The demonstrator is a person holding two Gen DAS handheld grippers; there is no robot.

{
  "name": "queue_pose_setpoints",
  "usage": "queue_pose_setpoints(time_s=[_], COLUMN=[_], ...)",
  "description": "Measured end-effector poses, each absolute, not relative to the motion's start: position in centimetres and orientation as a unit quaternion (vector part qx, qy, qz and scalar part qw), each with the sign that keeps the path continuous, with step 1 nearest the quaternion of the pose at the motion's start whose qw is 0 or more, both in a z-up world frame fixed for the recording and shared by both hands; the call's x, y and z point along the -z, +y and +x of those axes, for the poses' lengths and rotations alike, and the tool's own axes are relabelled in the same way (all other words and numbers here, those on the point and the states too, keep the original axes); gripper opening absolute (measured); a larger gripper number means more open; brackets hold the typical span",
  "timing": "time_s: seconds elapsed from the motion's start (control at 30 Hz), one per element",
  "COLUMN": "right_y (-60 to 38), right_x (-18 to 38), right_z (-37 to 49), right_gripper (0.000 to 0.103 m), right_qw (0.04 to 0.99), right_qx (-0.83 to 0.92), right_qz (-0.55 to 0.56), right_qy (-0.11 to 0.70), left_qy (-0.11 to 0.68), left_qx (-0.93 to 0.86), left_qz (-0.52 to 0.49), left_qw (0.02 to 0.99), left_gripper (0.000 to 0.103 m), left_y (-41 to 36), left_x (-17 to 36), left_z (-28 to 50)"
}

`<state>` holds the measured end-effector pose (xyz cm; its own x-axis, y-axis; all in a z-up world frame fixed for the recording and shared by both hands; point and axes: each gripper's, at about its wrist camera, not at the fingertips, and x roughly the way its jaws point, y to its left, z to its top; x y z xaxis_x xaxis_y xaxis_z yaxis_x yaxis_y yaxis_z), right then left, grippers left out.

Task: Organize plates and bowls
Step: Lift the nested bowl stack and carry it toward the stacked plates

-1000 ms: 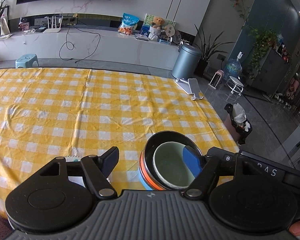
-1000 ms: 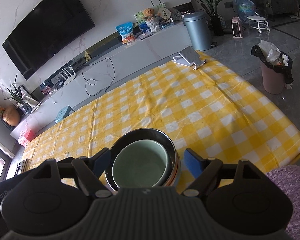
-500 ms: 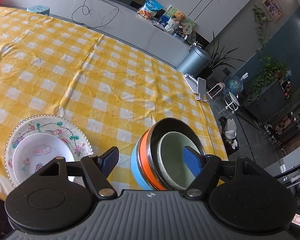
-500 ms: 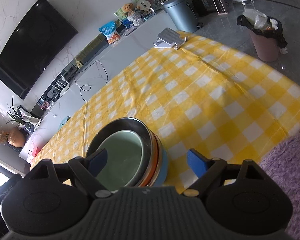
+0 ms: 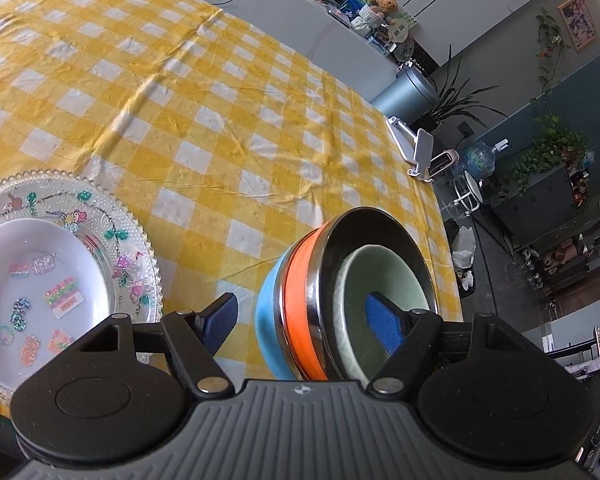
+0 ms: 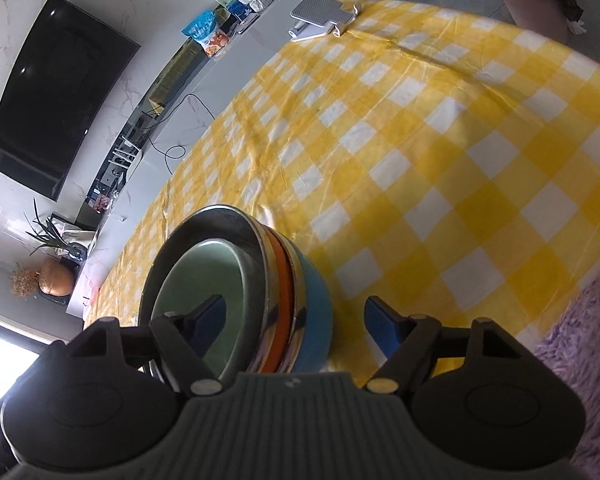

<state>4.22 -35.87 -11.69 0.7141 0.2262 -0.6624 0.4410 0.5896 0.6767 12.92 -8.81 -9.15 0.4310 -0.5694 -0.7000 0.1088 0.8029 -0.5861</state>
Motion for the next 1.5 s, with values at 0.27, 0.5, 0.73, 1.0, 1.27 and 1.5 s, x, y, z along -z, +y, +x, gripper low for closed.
queue_pose_setpoints(time_s=[0.27,0.5,0.73,1.0,1.27,1.5], right_y=[-36.5,-36.8,-36.6,-36.6,-36.9,-37.1], right_x=[12.5,13.1,13.0,12.9,12.7,12.4], right_z=[4.9,5.3,5.3,5.3,4.7,4.1], right_gripper=[0.064,0.053,0.052,0.049,0.046,0.045], right_qw=[0.788,0.773,0.775,0.776,0.782,0.784], right_qx=[0.053,0.045,0.046,0.051,0.053,0.051], right_qz=[0.481,0.500,0.496,0.492,0.484,0.487], right_qy=[0.382,0.388,0.389,0.392,0.389,0.381], left_qy=[0.510,0.520,0.526,0.528,0.525,0.514], left_qx=[0.211,0.209,0.202,0.199,0.196,0.202], left_qz=[-0.240,-0.228,-0.212,-0.184,-0.160,-0.150], left_qw=[0.799,0.796,0.799,0.805,0.812,0.820], left_gripper=[0.075,0.064,0.054,0.053,0.051,0.051], left_y=[-9.3,-10.3,-10.6,-11.6,-12.6,-12.8], left_x=[9.9,10.1,10.2,9.8,9.2,8.3], left_z=[13.8,14.2,14.4,14.6,14.1,13.5])
